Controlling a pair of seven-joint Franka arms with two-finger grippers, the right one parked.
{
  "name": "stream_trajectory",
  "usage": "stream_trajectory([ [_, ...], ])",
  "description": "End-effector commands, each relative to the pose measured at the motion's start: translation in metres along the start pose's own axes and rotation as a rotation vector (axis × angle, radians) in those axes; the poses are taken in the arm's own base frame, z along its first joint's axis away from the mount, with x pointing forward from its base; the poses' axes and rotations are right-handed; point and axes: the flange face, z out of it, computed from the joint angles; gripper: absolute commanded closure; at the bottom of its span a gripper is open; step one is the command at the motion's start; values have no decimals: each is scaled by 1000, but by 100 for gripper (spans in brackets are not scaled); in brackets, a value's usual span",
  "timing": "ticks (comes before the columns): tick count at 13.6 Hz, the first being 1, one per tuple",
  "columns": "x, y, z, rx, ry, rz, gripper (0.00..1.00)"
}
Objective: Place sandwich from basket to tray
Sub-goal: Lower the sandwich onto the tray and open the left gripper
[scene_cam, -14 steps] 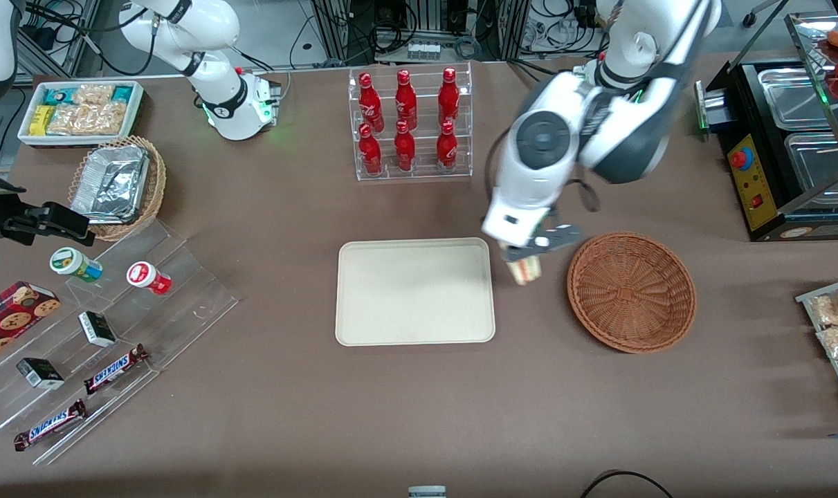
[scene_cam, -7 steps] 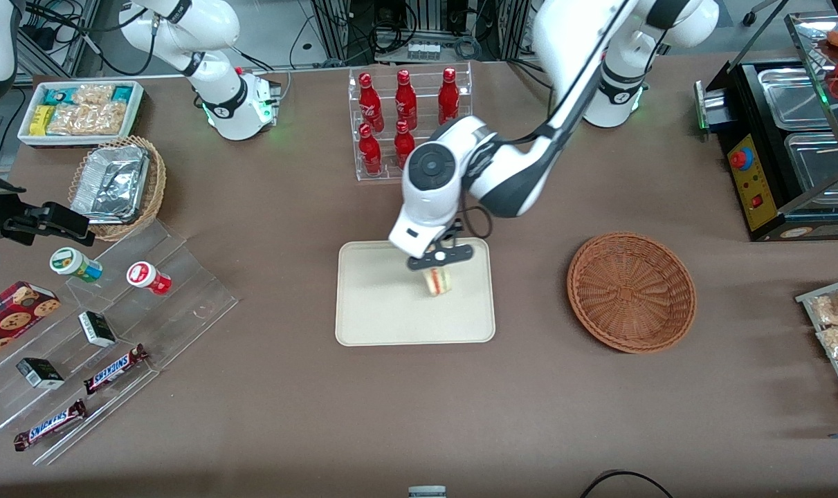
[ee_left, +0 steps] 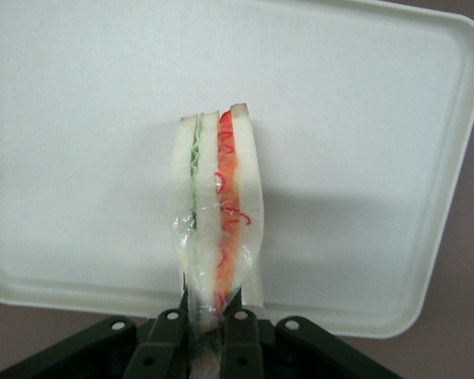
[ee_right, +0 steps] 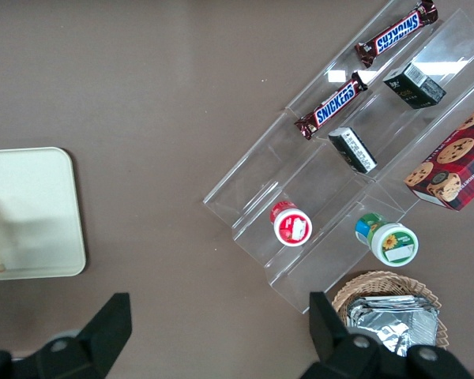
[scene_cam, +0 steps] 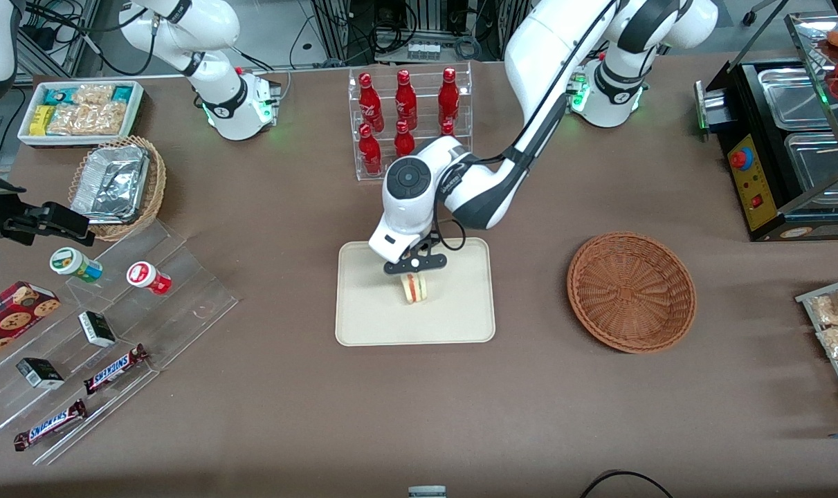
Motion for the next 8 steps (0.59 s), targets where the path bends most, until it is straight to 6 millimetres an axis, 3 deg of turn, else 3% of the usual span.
stream_trajectory([
  [1,3,8,5,15,30,30,100],
  [8,-12,13,43,78,36,161,100],
])
